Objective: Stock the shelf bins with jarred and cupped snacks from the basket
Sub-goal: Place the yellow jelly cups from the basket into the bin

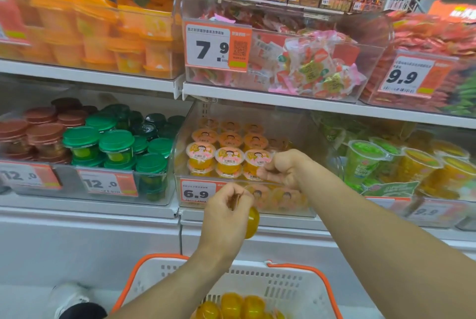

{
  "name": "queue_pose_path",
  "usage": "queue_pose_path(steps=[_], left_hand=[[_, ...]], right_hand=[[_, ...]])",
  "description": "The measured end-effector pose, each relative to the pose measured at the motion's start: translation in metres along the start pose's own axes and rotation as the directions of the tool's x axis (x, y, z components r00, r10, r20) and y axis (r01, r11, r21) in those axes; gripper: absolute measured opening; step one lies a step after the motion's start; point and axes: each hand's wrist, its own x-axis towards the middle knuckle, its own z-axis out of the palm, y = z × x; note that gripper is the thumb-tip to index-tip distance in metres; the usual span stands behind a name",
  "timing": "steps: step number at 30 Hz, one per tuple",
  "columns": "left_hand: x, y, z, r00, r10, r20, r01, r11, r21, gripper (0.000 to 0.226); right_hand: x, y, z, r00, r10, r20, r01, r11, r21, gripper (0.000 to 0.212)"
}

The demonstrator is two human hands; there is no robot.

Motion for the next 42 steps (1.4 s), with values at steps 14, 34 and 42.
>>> queue_pose_path(steps=[14, 34, 42], left_hand=[[-0.005, 0.010, 0.001, 0.916, -0.381, -0.130, 0.357, 0.918, -0.175, 0.022], [-0.009, 0.009, 0.000, 0.984, -0.176, -0.035, 0.168, 0.972, -0.166, 0.030], [-0.003, 0.016, 0.004, 1.000, 0.000, -0.004, -0.001, 0.990, -0.141, 0.017]], right_hand=[[-0.047, 0.029, -0.016, 0.736, -0.665, -0.131, 0.518, 0.676, -0.524, 0.016], [-0.139, 0.116, -0.013, 0.897, -0.433, 0.090, 0.440, 0.893, -0.095, 0.024], [-0.135, 0.086, -0.012, 0.946, -0.301, 0.118, 0.238, 0.895, 0.376, 0.013]])
